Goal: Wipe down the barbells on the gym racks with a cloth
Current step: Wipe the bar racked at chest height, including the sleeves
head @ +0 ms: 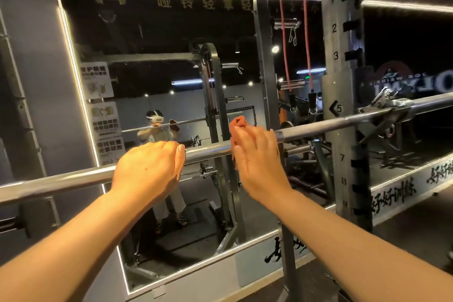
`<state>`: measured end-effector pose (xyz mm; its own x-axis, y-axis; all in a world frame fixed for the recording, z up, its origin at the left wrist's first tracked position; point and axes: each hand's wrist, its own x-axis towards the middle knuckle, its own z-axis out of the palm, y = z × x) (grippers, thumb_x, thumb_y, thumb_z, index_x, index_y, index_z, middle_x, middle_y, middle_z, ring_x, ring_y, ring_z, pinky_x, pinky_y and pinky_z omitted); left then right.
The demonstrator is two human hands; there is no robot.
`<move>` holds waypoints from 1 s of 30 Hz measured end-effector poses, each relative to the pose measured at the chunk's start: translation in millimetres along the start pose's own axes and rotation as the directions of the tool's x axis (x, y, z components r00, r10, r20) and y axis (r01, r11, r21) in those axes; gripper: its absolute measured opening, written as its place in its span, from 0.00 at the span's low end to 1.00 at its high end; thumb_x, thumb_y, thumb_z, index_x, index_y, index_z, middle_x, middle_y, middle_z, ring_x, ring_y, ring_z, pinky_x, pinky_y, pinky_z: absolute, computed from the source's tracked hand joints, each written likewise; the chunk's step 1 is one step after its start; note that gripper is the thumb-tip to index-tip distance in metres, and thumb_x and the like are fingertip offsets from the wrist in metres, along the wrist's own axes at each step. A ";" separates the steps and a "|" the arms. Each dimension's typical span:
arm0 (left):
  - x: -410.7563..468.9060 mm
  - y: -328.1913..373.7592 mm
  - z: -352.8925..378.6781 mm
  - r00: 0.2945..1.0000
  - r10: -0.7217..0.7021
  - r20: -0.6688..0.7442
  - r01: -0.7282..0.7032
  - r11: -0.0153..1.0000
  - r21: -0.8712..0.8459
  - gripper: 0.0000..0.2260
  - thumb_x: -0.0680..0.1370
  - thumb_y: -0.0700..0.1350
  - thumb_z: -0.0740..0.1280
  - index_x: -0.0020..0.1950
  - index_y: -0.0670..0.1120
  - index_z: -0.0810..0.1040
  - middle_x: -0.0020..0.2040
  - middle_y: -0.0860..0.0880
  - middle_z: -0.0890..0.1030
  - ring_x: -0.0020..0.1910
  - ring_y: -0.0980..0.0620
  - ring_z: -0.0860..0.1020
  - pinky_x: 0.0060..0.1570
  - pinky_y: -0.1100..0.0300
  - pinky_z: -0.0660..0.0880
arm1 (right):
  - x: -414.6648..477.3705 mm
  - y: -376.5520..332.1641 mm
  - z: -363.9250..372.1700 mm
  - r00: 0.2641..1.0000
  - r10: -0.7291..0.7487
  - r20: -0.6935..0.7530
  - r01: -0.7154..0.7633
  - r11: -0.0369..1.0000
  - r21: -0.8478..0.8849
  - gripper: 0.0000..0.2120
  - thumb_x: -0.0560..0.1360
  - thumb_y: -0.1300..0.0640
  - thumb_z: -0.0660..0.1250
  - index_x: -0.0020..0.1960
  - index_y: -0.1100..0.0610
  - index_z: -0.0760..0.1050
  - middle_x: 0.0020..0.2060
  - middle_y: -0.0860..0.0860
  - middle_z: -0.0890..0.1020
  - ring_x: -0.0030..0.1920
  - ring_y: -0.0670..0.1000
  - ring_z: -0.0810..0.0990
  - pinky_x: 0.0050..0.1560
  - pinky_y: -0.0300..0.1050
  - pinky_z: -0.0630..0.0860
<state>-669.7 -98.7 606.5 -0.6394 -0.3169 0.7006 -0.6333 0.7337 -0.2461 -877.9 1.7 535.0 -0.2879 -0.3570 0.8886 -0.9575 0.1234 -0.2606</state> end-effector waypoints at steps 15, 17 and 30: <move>-0.6 1.4 4.2 0.999 -0.027 -0.025 0.027 1.000 -0.001 0.22 0.85 0.56 0.45 0.55 0.50 0.77 0.46 0.51 0.81 0.44 0.49 0.81 0.47 0.53 0.80 | 18.2 -20.3 3.5 1.000 -0.030 0.001 0.030 0.997 -0.074 0.23 0.85 0.47 0.48 0.50 0.49 0.81 0.49 0.45 0.81 0.56 0.49 0.75 0.70 0.55 0.66; -1.4 1.4 2.6 1.000 -0.014 -0.008 0.014 1.000 0.000 0.20 0.85 0.55 0.47 0.57 0.49 0.77 0.49 0.51 0.82 0.46 0.49 0.81 0.49 0.54 0.79 | 23.3 -19.7 -2.9 0.992 -0.088 0.088 0.095 0.992 -0.084 0.22 0.85 0.42 0.48 0.61 0.50 0.77 0.55 0.46 0.80 0.58 0.50 0.74 0.69 0.52 0.67; 1.1 0.5 5.6 0.999 -0.019 -0.044 0.021 0.999 0.037 0.21 0.85 0.55 0.46 0.57 0.50 0.77 0.46 0.52 0.81 0.44 0.50 0.80 0.44 0.55 0.78 | 22.0 -46.2 19.5 0.995 -0.100 0.031 0.103 0.989 -0.103 0.18 0.84 0.46 0.51 0.54 0.50 0.78 0.49 0.45 0.79 0.55 0.49 0.74 0.72 0.53 0.62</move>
<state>-673.2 -102.0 603.4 -0.6075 -0.3044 0.7337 -0.6621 0.7043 -0.2560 -840.3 -29.9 559.2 -0.1909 -0.3956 0.8983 -0.9752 0.1809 -0.1276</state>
